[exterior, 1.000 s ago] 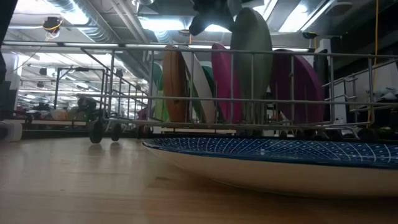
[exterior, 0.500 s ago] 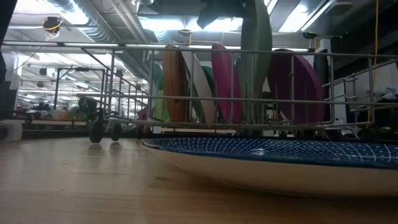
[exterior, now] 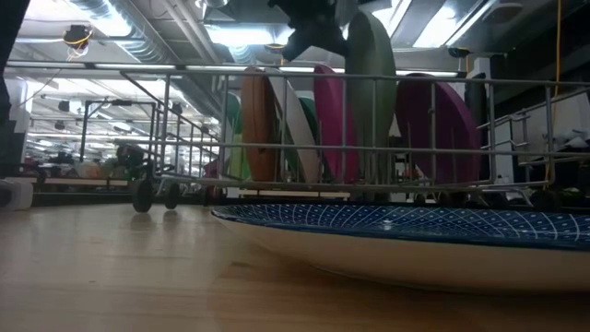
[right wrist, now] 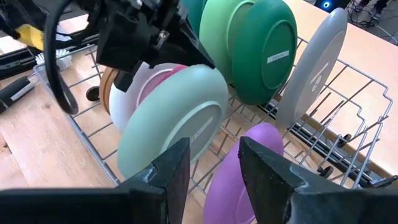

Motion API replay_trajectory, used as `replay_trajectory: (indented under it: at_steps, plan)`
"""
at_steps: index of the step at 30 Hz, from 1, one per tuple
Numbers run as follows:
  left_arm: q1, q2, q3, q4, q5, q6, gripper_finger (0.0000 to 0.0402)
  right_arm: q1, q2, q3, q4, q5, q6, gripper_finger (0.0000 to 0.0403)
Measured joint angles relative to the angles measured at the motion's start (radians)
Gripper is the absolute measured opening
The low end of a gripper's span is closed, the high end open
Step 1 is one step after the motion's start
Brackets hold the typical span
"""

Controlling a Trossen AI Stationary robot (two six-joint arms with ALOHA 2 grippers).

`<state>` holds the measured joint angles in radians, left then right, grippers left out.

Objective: Sort dishes
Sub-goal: Adjust the plates in the dish rack

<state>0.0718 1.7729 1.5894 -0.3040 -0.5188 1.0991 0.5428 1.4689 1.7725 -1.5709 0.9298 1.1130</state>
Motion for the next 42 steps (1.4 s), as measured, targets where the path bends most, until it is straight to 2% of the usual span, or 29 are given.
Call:
replay_trajectory:
  at_steps: [8, 18, 25, 31, 42]
  plan:
    - [-0.001, 0.000, 0.000, -0.031, 0.063, 0.014, 0.0000, 0.000, 0.000, 0.000, 0.000, 0.000, 0.000, 0.0144]
    - [-0.053, 0.000, -0.001, 0.030, 0.068, 0.222, 0.0000, 0.000, 0.000, 0.000, 0.000, 0.000, 0.000, 0.0144]
    - [-0.005, 0.000, -0.001, 0.029, 0.087, 0.209, 0.0000, 0.000, 0.000, 0.000, 0.000, 0.000, 0.000, 0.0144]
    - [0.039, 0.000, -0.002, 0.032, 0.213, 0.211, 0.0000, 0.000, 0.006, 0.000, 0.000, -0.003, 0.000, 0.0144]
    - [0.050, 0.000, -0.002, 0.028, 0.221, 0.208, 0.0000, 0.000, 0.023, 0.000, 0.002, -0.007, 0.005, 0.0144]
